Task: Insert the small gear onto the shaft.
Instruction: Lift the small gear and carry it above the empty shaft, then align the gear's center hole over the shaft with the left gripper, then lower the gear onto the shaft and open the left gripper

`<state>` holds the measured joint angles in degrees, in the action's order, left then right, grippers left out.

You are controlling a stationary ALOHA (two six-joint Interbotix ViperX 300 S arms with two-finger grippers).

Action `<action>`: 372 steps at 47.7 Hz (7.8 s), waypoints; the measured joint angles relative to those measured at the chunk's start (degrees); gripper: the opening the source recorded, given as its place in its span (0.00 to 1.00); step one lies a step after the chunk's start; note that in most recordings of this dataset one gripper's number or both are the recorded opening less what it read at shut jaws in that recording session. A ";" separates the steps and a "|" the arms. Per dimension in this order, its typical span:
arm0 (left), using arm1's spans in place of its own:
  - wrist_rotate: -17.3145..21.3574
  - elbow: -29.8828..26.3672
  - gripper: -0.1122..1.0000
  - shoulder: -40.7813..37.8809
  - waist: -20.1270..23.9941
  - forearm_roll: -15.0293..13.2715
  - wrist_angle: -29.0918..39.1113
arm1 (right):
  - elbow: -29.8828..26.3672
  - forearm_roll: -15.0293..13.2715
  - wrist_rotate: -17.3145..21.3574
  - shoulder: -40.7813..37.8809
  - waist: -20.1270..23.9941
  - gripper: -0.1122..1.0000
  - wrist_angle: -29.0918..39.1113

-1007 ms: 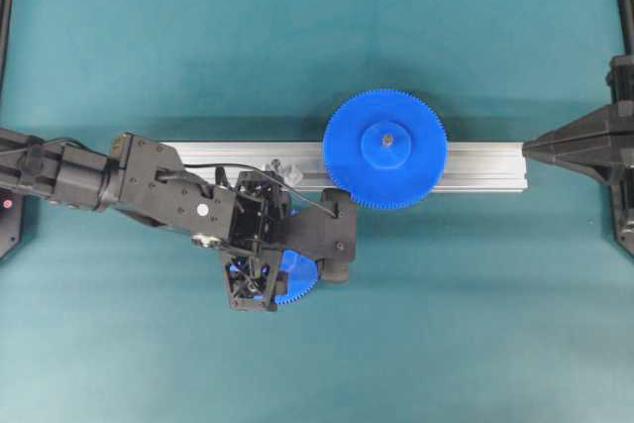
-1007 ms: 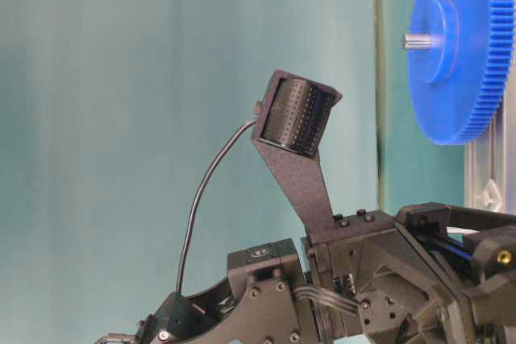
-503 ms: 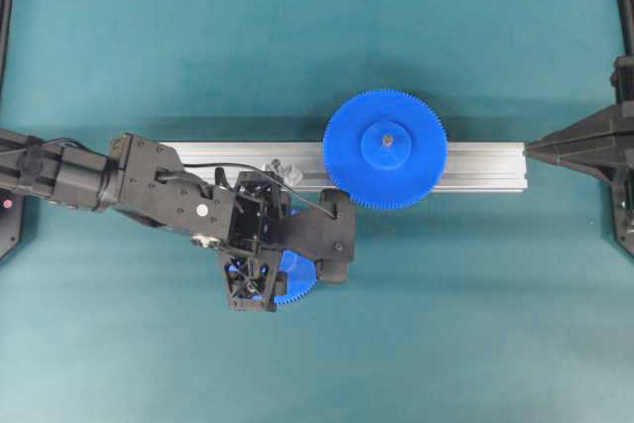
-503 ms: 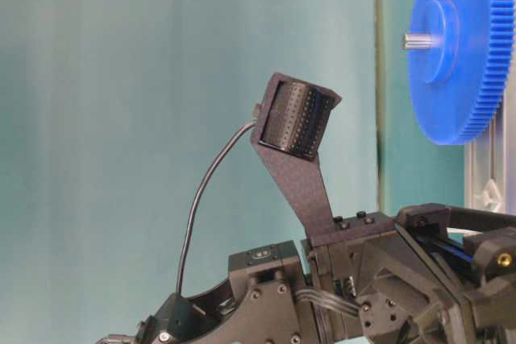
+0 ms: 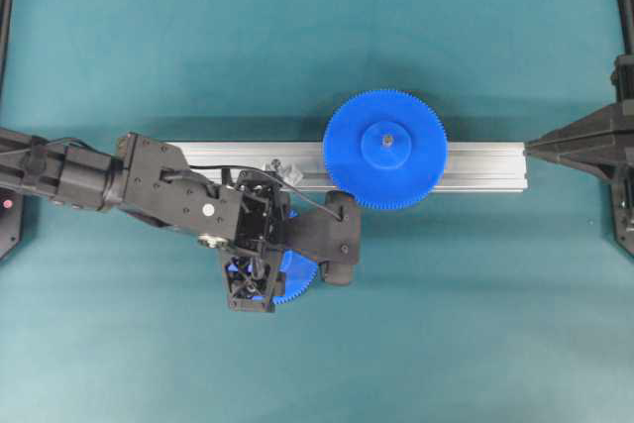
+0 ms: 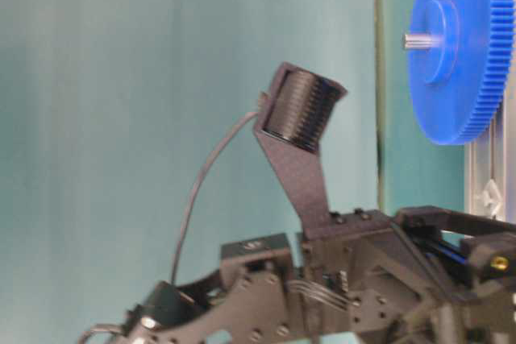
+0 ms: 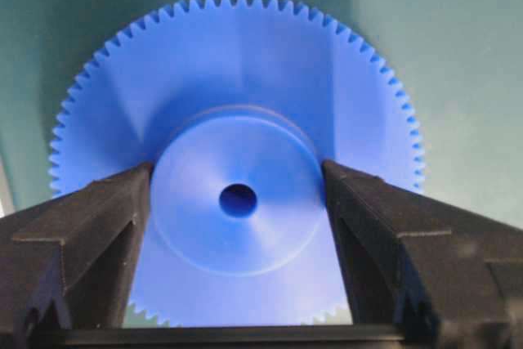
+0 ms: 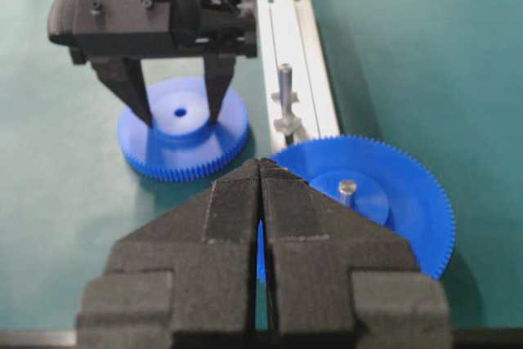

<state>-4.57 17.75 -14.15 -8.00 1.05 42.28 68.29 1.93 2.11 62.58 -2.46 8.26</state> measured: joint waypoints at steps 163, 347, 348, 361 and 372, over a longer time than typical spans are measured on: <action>9.32 -5.19 0.73 10.72 13.36 0.18 12.83 | 0.44 0.00 0.00 1.05 -0.09 0.11 0.88; 12.57 -6.50 0.75 6.24 13.97 0.09 13.89 | 0.79 -0.18 3.52 1.76 -0.79 0.11 1.85; 12.57 -6.59 0.77 6.15 13.97 0.09 14.06 | 0.79 -0.18 3.52 1.76 -0.79 0.11 1.85; 12.48 -8.26 0.89 6.24 13.80 0.18 14.24 | 0.79 -0.18 3.52 1.76 -0.70 0.11 1.85; 12.48 -8.44 0.89 6.24 13.71 0.18 14.33 | 0.79 -0.18 3.52 1.76 -0.79 0.11 1.76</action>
<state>7.91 9.32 -7.91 5.71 1.23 56.60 69.08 1.76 5.63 64.34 -3.25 10.02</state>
